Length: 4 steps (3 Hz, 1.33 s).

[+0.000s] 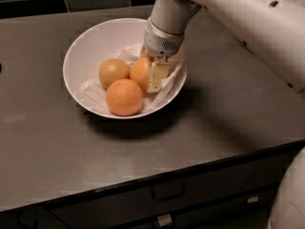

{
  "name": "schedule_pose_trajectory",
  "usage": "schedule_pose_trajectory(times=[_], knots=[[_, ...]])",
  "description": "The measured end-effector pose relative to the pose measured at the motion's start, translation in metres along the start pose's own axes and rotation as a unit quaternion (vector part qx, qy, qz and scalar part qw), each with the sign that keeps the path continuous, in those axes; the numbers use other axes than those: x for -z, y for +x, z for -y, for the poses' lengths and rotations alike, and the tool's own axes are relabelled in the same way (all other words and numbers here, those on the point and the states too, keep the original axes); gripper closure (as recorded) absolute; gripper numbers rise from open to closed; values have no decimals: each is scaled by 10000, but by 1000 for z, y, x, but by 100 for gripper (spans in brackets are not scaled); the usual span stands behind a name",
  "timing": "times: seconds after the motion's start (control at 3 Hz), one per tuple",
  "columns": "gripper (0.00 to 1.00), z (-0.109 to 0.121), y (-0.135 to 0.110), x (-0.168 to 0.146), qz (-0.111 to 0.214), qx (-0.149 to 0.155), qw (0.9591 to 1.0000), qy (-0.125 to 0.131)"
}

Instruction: Pick orange from white bowl

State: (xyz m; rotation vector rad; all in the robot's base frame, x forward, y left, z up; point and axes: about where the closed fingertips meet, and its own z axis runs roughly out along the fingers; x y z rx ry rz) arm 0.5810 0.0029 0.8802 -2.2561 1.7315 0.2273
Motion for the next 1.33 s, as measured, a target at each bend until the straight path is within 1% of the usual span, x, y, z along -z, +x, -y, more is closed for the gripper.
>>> schedule_pose_trajectory(times=[0.67, 1.0, 1.33], knots=[[100, -3, -8, 34, 28, 58, 9991, 410], [100, -3, -15, 56, 65, 173, 9975, 684], [100, -3, -15, 56, 65, 175, 9975, 686]])
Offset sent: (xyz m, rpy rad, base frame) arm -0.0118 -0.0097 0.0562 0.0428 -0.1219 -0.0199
